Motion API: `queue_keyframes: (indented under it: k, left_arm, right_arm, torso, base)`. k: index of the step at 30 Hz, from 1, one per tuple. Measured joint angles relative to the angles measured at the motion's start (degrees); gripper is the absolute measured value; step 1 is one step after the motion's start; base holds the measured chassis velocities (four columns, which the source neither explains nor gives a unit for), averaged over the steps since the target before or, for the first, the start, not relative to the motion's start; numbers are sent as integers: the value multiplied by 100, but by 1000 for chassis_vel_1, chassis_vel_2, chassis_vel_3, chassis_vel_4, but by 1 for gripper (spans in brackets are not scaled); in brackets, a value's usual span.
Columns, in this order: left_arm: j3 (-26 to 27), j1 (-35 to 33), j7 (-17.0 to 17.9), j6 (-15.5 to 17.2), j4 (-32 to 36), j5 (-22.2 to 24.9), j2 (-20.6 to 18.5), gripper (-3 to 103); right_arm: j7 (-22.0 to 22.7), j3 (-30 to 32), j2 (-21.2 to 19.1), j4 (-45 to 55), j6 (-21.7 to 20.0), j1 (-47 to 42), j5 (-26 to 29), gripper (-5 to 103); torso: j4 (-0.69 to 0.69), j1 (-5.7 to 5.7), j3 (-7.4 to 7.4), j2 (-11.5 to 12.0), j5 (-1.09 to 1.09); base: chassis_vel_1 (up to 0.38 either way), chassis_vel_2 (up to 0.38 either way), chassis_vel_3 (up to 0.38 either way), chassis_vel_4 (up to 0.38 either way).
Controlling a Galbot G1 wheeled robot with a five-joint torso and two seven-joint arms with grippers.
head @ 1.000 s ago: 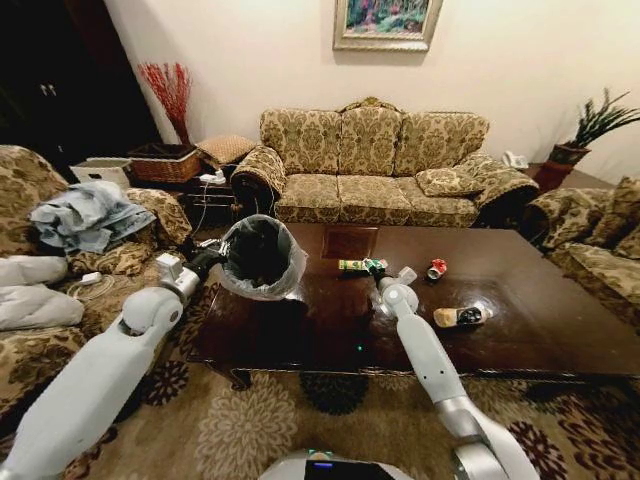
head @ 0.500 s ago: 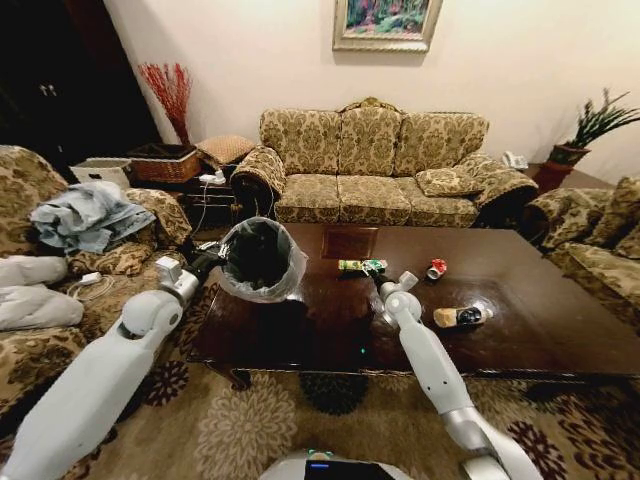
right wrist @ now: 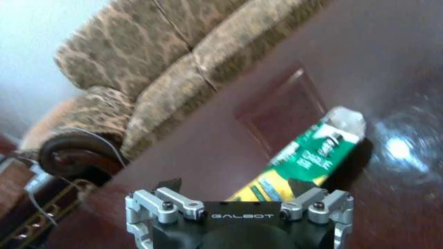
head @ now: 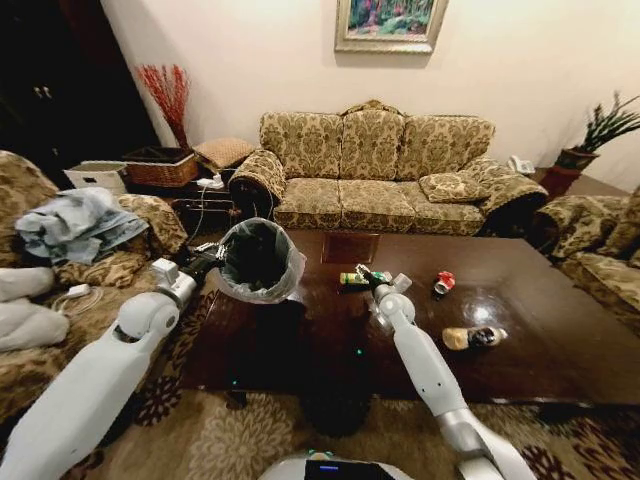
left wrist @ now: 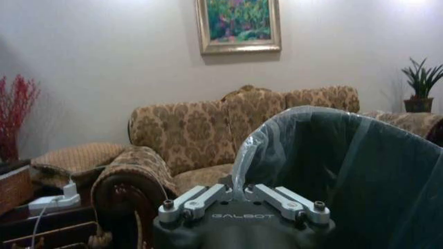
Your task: Move to the front of the table and place the trash on the table into the trash bin.
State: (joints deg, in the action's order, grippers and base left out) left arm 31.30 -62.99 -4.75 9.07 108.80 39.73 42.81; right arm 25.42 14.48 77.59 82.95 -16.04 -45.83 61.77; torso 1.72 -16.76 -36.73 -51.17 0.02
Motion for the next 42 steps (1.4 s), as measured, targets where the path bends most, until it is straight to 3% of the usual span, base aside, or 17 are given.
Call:
queue_keyframes:
  k: [6,12,21,38,42]
  left_arm:
    - [-3,2,-22,-22,-44,-11,-12,3]
    - [-74,75,-29,-18,-42,-16,14,3]
    - [-180,182,-11,-2,-98,-36,56,3]
    - [-349,327,-15,-37,-198,-38,44,3]
    - [-392,366,-14,-52,-220,-37,34,3]
  right_arm:
    - [589,21,44,567,-12,-227,166,100]
    - [641,121,137,-55,-16,113,308,100]
    - [508,136,410,-815,-96,545,324,100]
    - [614,108,553,-1452,-105,988,773,101]
    - [599,97,550,-1472,-124,1003,814,89]
  torso:
    - [0,9,3,-1,-4]
    - [6,19,7,-4,-2]
    - [3,6,2,-1,-1]
    - [4,10,3,-2,-1]
    - [4,10,3,-1,-2]
  base:
    - [-51,30,25,-21]
    - [47,-35,-37,43]
    - [0,0,0,0]
    - [0,0,0,0]
    - [0,0,0,0]
